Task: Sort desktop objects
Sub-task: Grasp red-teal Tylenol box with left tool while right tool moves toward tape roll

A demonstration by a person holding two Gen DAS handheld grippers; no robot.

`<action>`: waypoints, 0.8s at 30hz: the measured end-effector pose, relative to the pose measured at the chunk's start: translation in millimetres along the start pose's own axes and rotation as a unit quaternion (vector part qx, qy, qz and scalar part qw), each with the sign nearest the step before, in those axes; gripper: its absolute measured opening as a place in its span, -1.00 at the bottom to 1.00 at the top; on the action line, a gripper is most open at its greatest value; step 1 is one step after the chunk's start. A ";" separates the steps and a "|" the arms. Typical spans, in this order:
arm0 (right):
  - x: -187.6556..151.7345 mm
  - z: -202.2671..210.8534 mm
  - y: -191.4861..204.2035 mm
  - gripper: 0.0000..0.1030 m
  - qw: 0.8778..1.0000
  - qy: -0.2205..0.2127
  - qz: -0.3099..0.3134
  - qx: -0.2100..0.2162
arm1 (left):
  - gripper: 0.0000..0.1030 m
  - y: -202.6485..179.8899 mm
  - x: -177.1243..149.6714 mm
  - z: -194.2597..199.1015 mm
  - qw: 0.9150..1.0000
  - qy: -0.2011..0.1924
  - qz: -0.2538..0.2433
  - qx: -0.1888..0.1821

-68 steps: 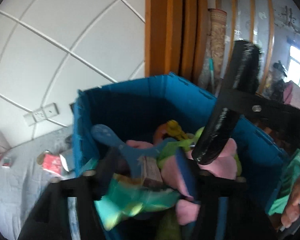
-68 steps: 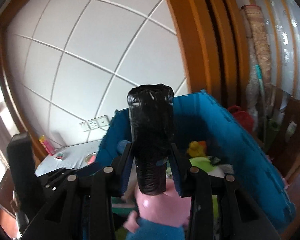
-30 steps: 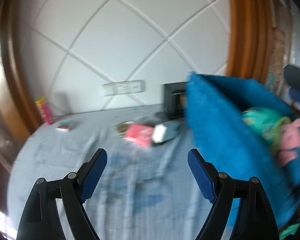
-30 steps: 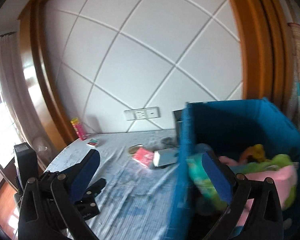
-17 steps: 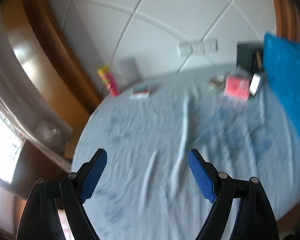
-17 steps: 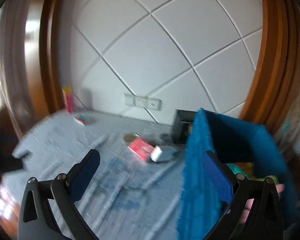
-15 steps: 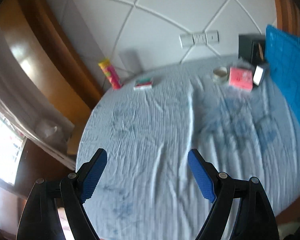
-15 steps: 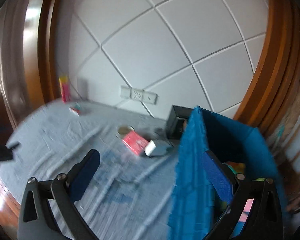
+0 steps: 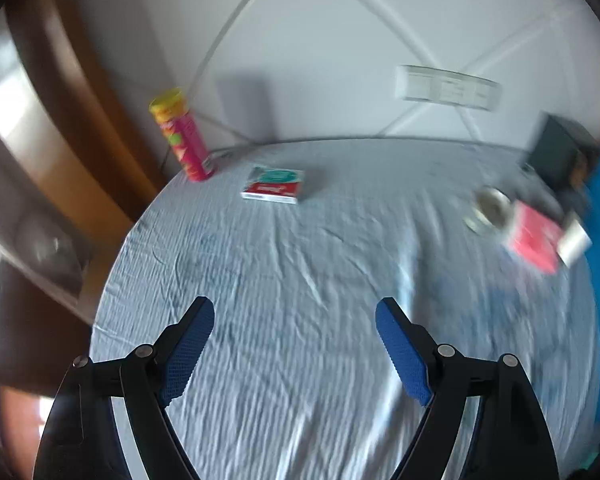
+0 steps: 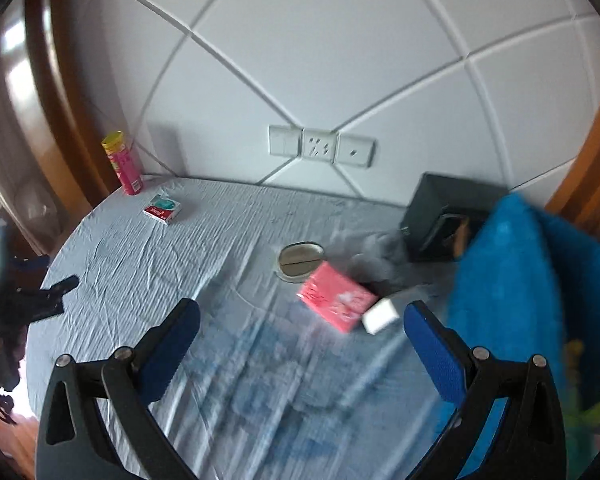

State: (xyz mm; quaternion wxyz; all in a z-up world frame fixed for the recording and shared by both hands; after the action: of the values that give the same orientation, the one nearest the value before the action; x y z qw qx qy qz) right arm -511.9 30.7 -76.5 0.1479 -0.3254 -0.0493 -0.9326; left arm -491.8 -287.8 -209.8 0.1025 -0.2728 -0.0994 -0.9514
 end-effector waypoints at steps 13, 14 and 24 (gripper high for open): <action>56.7 -262.3 136.9 -0.04 0.986 0.052 0.055 0.151 | -0.18 77.5 32.9 -172.5 0.988 0.024 0.143 0.050; 64.4 -279.9 152.5 -0.04 0.984 0.053 0.060 0.159 | -0.20 83.3 35.6 -187.8 0.987 0.028 0.150 0.048; 122.9 -436.1 279.3 -0.24 0.977 0.062 0.097 0.180 | -0.56 109.3 56.2 -289.6 0.983 0.041 0.171 0.059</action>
State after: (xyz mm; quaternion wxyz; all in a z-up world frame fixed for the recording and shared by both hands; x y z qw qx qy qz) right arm -775.6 -347.0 -342.9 0.2968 -0.2380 -0.1751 -0.9081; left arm -655.7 -471.5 -405.8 0.2842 -0.2396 -0.1032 -0.9226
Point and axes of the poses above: each gripper's, at about its wrist camera, not at the fingertips, and z roughly against the way its jaws point, y to its left, x to its top, the point moved 7 cm from there along -z, roughly the way its jaws point, and after that the axes turned 1 degree about -z, right-handed, at the moved point
